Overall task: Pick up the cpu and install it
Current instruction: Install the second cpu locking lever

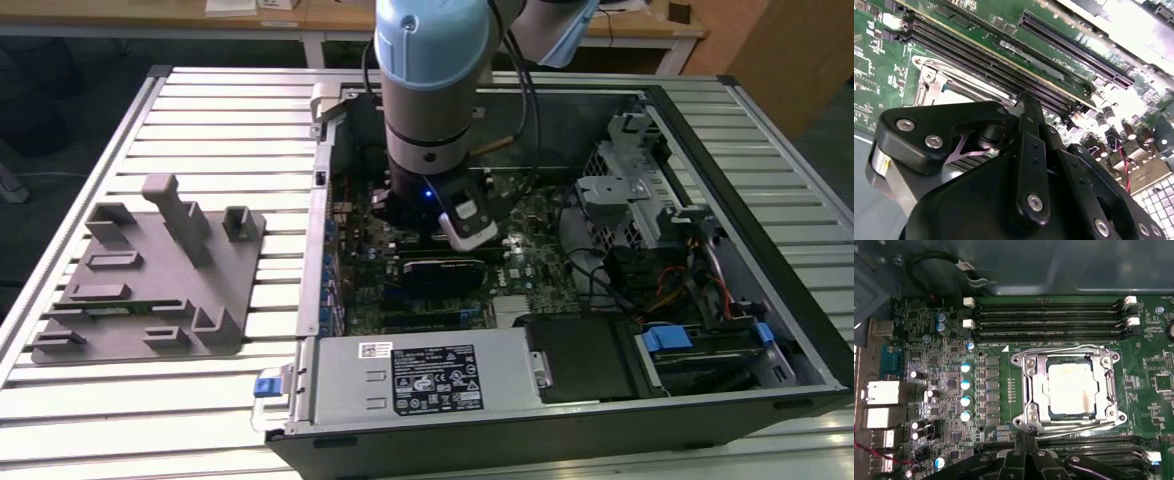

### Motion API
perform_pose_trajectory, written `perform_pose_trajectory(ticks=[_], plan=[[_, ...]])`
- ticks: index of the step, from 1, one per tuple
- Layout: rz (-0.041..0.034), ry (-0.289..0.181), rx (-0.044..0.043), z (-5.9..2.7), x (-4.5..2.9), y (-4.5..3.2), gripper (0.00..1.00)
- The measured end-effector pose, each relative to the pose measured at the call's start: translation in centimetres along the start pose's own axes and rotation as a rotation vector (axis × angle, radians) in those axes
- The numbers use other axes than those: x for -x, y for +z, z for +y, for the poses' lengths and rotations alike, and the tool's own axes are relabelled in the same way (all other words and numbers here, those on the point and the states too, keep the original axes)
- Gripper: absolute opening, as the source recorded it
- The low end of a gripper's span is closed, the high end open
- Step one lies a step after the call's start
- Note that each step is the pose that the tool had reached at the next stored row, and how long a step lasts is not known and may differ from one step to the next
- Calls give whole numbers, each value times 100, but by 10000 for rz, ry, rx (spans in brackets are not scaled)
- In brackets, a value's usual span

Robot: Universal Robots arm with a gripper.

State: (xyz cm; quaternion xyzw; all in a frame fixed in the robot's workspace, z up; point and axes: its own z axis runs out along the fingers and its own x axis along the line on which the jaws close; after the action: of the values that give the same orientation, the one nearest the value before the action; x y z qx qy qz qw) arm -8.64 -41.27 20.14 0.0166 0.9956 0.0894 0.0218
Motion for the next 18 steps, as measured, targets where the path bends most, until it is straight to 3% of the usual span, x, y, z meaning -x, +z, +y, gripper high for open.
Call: perform_pose_trajectory(ticks=[3, 8, 18], plan=[[7, -4, 164, -3, -1, 19, 11], [16, -20, 346, -8, -2, 47, 11], [21, -28, 389, -13, -3, 69, 11]])
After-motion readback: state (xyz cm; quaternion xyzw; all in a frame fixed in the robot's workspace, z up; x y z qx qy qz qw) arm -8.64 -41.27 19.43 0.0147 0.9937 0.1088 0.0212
